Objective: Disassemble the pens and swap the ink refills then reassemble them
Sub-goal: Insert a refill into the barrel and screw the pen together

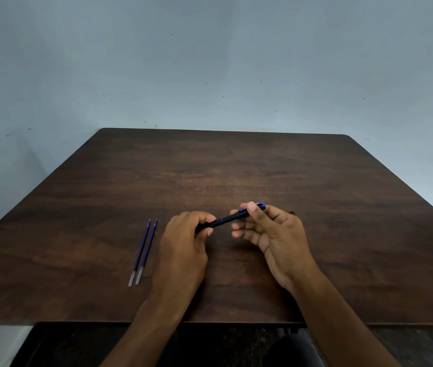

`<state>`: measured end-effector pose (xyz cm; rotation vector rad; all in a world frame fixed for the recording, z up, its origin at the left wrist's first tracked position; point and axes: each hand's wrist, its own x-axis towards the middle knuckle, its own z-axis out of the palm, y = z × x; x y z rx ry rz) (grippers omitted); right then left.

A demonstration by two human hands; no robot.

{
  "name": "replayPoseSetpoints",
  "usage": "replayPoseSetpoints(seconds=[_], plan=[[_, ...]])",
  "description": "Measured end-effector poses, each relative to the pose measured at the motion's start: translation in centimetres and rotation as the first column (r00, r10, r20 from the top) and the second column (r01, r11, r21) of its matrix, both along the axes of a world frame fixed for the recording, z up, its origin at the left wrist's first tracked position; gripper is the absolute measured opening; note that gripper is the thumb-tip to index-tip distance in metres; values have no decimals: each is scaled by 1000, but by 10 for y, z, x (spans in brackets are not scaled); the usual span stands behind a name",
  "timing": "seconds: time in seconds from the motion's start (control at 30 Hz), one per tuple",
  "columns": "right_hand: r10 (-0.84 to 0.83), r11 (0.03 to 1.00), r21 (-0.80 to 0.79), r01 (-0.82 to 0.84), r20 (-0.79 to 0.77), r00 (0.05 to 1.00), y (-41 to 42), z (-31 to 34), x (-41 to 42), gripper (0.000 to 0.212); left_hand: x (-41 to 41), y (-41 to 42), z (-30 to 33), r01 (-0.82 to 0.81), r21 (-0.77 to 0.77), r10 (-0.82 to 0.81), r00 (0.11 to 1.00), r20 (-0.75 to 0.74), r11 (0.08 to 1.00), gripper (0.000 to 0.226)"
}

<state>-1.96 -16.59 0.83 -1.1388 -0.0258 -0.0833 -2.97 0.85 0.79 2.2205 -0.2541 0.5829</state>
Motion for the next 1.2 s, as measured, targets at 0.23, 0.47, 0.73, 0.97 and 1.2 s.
replayPoseSetpoints(seconds=[0.23,0.47,0.73,0.97,1.2], plan=[[13,1000,-16,-13,-31,999,3,2,0,29,1,-1,1,7,10,-8,1000,19,1000,24],[-12,997,-82,11,-4,1000,4,-2,1,21,0,-1,2,21,9,-21,999,38,1000,25],[-11,991,-132,13,12,1000,5,-7,3,20,3,0,-3,0,-65,3,999,47,998,28],[3,990,-138,0,17,1000,6,-7,5,18,6,1,-3,6,-83,-2,999,48,997,30],[-18,983,-180,23,28,999,9,-7,3,25,4,0,-2,4,-84,-1,999,40,996,28]])
